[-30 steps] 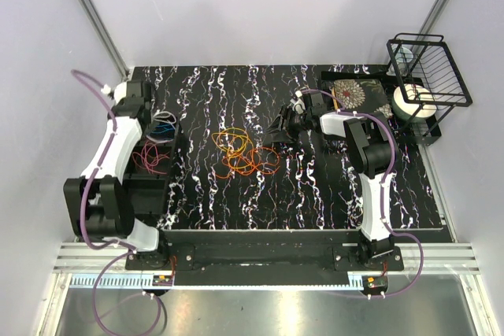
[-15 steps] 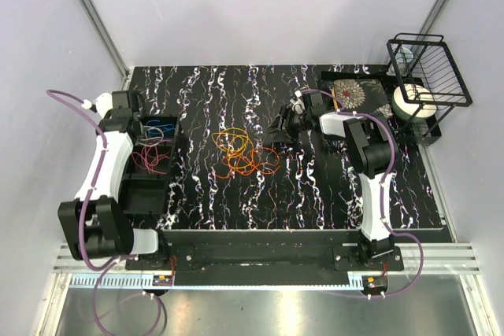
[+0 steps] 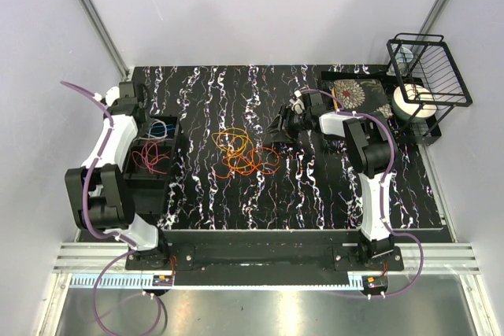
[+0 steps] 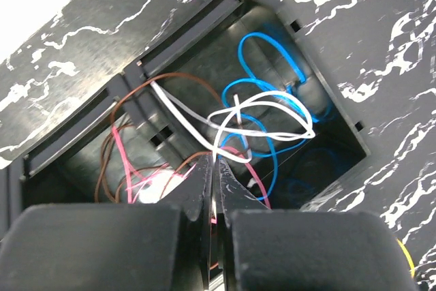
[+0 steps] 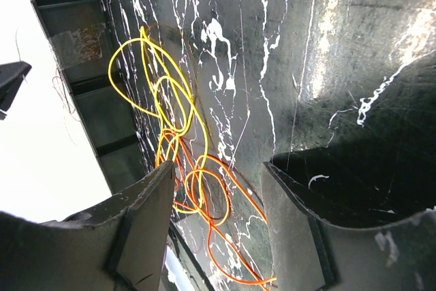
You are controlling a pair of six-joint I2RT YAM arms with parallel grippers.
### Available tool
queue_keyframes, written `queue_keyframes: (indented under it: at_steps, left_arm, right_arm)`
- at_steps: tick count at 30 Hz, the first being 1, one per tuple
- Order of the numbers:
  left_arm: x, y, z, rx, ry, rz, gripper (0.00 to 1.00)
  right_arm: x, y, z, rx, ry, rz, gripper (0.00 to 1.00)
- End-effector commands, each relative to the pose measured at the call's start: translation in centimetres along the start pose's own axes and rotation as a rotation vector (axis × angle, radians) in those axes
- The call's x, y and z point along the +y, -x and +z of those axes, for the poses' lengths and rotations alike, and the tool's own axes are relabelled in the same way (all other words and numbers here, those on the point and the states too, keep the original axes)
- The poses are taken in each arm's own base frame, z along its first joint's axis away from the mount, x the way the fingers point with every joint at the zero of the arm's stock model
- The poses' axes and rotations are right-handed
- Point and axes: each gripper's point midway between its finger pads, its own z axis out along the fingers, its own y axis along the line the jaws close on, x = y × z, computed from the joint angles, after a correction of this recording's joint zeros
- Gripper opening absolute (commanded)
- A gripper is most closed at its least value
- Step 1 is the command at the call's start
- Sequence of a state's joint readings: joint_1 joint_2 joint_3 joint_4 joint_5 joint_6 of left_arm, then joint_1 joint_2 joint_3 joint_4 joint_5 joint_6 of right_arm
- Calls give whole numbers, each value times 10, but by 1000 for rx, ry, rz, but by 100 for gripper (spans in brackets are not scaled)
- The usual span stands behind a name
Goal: Untangle the cables
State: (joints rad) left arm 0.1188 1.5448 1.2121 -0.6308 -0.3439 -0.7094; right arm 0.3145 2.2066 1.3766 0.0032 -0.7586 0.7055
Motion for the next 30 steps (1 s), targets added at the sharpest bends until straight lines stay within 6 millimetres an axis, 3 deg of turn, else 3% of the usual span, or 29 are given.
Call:
queue_keyframes:
  at_steps: [1,7,11,14,15,16,18,19,20,22,26,30]
  left_arm:
    - [-28,27,-1,-68,-78,-67,0]
    - [-31,22,15,-59,-75,-68,0]
    - [-30,13,22,-57,-85,-76,6]
    - [-31,8,22,-56,-117,-78,17]
    - [-34,8,20,-59,-141,-63,31]
    - [-36,6,17,-65,-167,-57,39]
    - [-39,13,-2,-116,-194,-52,56]
    - [-35,15,-8,-140,-188,-53,70]
    - [-37,23,-26,-179,-218,-65,75]
    - [-36,32,-46,-227,-243,-77,83]
    - [-41,55,-106,-345,-349,-86,92]
    - [-42,58,-146,-402,-411,-42,95]
  right_arm:
    - [-29,-17,13,42,-90,32,61]
    - [-30,-17,14,45,-91,31,61]
    - [-30,-17,14,45,-93,31,61]
    - [-31,-18,15,47,-95,32,61]
    - [-31,-17,14,43,-96,32,61]
    - [-30,-17,14,46,-95,31,61]
    - [-30,-17,14,45,-97,32,61]
    - [-30,-17,14,46,-95,29,61]
    - [-29,-17,14,46,-95,31,61]
    - [-29,-17,14,46,-95,29,61]
    - [-29,-17,15,46,-94,29,61]
    - [-29,-18,14,47,-96,26,61]
